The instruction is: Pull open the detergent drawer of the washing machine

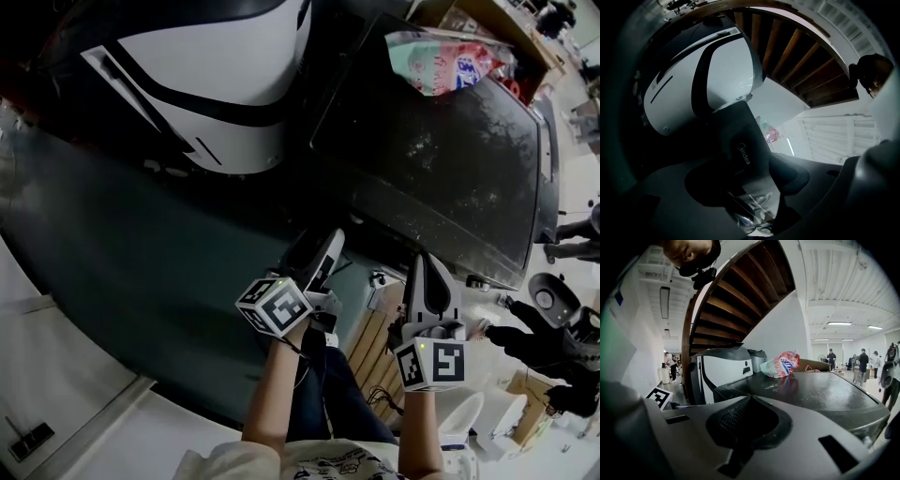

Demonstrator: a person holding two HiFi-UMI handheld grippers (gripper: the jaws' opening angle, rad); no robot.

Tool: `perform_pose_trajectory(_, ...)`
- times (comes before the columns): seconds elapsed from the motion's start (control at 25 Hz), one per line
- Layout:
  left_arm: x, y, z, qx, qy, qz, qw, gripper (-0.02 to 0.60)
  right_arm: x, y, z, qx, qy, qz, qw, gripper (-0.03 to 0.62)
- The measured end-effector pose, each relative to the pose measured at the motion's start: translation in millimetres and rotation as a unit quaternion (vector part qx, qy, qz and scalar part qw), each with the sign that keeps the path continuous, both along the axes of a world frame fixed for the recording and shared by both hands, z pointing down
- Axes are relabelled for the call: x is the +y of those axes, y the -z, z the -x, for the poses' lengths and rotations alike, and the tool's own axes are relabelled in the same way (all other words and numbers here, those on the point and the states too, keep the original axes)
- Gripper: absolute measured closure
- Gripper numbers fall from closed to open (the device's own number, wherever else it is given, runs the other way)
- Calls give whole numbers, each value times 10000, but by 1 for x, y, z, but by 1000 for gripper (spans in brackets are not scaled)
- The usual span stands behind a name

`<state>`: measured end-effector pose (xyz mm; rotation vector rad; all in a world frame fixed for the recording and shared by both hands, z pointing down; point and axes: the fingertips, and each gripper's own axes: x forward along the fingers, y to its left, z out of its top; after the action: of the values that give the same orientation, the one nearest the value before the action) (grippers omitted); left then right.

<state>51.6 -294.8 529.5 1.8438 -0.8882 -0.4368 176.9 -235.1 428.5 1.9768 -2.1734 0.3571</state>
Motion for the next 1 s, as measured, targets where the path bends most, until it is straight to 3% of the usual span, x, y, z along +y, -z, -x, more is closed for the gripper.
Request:
perform_pose_trajectory(0.32, -6, -27, -19, 399, -75, 70, 9991, 311, -3, -21, -9, -52, -99, 23, 9999, 580)
perform_pose_trajectory(1.0, -23, -39, -28, 1315, -190, -251, 9908, 304, -18, -37, -14, -108, -99, -78, 9999, 580)
